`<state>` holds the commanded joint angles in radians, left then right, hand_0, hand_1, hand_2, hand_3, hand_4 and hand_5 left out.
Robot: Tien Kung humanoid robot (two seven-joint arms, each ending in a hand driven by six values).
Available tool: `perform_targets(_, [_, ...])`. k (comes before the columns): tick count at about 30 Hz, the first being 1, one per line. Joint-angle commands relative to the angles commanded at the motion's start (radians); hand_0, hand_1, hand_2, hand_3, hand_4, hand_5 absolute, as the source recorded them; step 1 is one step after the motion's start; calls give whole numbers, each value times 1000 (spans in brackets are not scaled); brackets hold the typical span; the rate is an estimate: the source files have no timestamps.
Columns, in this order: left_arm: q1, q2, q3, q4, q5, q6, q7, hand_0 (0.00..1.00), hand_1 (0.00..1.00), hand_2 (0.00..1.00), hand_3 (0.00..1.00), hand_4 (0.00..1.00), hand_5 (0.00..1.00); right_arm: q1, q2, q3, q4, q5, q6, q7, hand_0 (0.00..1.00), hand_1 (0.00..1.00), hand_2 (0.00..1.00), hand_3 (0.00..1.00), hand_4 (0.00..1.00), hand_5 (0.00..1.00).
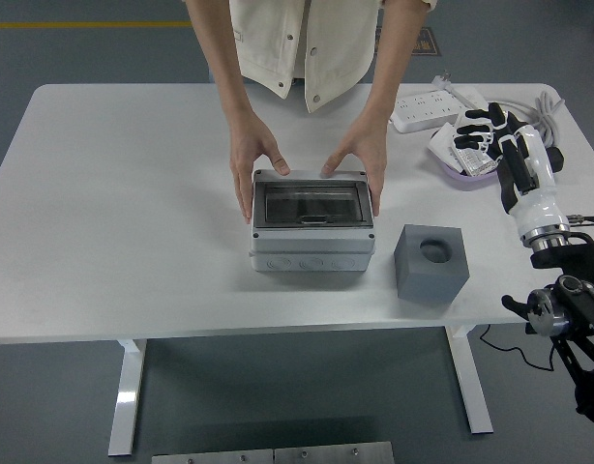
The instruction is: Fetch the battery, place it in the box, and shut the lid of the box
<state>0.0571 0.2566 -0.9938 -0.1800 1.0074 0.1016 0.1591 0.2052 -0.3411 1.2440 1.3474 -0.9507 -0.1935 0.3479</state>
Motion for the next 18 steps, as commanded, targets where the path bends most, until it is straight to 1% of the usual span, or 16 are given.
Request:
perform_targets(7, [3,-5,1,0,-6,1,1,647,721,626,600,617,344,-9,4,10,1,-1,5,-6,540,481,521,562,909,797])
perform_targets(8, [3,-5,2,0,-7,1,0,647,721,626,599,617,344,-8,4,12,1,-2,6,-7,547,493,539,583,909,796])
perform_targets(18, [3,-7,0,0,-10,2,-1,647,721,626,599,617,344,-5,2,20,6,-2,8,-9,549,496,544,587,910,798])
